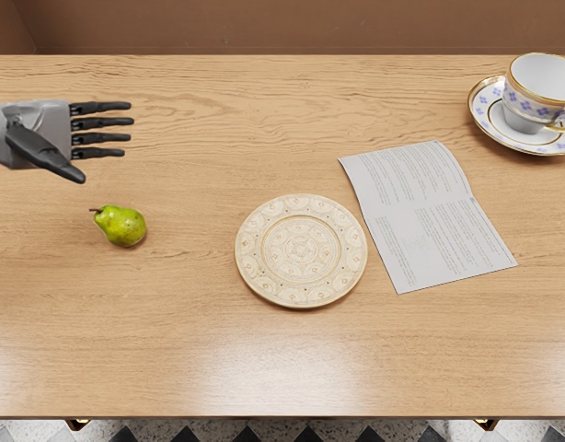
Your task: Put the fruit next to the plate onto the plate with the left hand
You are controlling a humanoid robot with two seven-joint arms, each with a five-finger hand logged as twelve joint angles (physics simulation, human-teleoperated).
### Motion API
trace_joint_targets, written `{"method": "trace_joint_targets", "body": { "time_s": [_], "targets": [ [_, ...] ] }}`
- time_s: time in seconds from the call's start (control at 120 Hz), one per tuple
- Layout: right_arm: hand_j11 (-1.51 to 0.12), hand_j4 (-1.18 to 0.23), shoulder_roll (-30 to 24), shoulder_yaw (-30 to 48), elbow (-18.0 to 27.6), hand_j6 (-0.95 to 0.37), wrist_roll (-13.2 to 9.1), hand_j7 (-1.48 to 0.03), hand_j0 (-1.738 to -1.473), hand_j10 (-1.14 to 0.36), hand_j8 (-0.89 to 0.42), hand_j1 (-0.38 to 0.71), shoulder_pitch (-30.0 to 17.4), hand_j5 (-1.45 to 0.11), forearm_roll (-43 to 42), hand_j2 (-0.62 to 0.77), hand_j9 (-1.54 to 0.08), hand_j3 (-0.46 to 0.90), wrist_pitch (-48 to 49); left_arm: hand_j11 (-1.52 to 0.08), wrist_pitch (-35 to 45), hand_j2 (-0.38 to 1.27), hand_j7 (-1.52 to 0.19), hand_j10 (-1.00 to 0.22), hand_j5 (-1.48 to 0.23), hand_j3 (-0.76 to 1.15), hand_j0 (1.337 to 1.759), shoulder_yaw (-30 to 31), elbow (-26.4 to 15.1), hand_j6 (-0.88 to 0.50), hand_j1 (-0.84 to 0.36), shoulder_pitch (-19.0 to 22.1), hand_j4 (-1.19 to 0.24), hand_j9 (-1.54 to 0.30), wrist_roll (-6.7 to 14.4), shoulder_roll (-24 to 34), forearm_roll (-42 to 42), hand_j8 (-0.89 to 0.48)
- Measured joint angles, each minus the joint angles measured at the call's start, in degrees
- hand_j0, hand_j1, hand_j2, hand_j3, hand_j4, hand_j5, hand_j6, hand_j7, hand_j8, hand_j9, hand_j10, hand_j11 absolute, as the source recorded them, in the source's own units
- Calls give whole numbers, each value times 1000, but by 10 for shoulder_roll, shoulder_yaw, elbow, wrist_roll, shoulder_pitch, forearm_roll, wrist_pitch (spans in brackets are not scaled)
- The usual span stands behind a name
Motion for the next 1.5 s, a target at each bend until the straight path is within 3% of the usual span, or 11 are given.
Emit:
{"method": "trace_joint_targets", "body": {
  "time_s": [0.467,0.575,0.767,0.95,1.117,1.5],
  "targets": [
    [-34,-26,0,-2,0,-26,-1,-34,-1658,-26,-26,-317,0,-34,-1,-5,-34,0,0,0,0,0,0,1,0,0,1658,-2,-7,2,349,-19,1,0,2,-9,34,2],
    [-34,-26,0,-2,0,-26,-1,-34,-1658,-26,-26,-317,0,-34,-1,-5,-34,0,0,0,0,0,0,1,0,0,1658,-5,-16,1,349,-22,1,0,2,-13,75,1],
    [-34,-26,0,-2,0,-26,-1,-34,-1658,-26,-26,-317,0,-34,-2,-5,-34,0,0,0,0,0,0,0,0,0,1658,-10,-77,0,349,-40,0,0,3,-7,171,0],
    [-34,-26,0,-2,-1,-26,-1,-35,-1658,-26,-26,-317,0,-34,-2,-5,-34,0,0,0,0,0,0,-1,0,0,1658,-11,-92,-1,349,-79,-1,0,4,-5,254,-1],
    [-34,-26,0,-3,-1,-26,-1,-34,-1658,-26,-26,-317,0,-34,-2,-5,-34,0,0,0,0,0,0,-2,0,0,1658,-10,-95,-3,349,-78,-2,0,32,-1,328,-3],
    [-34,-26,0,-2,-1,-26,-1,-34,-1658,-26,-26,-317,0,-34,-2,-5,-34,0,0,0,29,0,0,-4,-1,0,1658,-5,-127,-6,349,-70,-5,0,58,-17,489,-5]
  ]
}}
